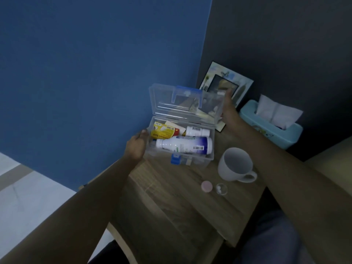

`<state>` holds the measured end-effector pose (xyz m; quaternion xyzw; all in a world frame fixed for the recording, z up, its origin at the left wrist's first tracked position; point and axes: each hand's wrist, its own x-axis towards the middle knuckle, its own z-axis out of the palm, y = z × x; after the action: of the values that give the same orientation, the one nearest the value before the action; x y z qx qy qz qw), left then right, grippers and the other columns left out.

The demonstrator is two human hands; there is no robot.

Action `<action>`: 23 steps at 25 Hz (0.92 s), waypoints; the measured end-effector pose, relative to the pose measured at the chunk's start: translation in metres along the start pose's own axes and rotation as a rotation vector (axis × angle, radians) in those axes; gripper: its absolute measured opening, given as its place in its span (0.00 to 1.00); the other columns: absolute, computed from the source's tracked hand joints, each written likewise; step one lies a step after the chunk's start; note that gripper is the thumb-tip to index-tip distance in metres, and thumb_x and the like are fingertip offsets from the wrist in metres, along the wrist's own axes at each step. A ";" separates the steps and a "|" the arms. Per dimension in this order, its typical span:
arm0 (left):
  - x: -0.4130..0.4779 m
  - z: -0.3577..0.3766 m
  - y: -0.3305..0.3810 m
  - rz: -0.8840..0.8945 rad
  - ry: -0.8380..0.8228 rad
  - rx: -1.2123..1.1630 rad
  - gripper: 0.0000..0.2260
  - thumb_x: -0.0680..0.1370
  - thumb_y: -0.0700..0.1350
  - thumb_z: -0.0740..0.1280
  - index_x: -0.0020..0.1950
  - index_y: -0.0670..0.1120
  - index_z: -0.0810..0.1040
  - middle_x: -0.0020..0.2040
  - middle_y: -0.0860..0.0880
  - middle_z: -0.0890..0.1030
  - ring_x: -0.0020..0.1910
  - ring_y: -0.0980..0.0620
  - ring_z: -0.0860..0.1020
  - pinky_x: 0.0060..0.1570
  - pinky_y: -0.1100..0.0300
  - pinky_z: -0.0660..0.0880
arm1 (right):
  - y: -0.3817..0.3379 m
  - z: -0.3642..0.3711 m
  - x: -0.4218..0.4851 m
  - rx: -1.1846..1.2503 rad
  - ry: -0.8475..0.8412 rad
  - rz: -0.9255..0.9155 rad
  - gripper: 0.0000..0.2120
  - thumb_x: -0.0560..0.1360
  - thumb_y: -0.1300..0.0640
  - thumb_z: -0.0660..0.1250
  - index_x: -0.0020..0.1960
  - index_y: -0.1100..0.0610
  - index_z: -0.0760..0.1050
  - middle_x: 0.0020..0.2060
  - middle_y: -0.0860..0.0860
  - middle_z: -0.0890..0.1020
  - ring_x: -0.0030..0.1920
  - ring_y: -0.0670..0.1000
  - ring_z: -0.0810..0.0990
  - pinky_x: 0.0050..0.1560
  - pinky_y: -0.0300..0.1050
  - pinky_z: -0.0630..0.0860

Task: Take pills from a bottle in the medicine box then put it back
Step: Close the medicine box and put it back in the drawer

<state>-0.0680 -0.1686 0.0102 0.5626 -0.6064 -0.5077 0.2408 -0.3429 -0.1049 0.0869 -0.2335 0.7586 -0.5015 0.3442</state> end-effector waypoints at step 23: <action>-0.014 -0.001 0.007 0.135 -0.063 0.114 0.20 0.79 0.58 0.56 0.60 0.47 0.77 0.55 0.45 0.80 0.54 0.48 0.77 0.55 0.56 0.72 | 0.058 0.017 -0.092 -1.284 -0.382 -0.712 0.29 0.80 0.46 0.48 0.76 0.54 0.43 0.78 0.53 0.46 0.77 0.52 0.43 0.74 0.49 0.43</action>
<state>-0.0664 -0.1569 0.0208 0.5169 -0.6781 -0.4725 0.2231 -0.2707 -0.0286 0.0556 -0.7014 0.7078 0.0071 0.0833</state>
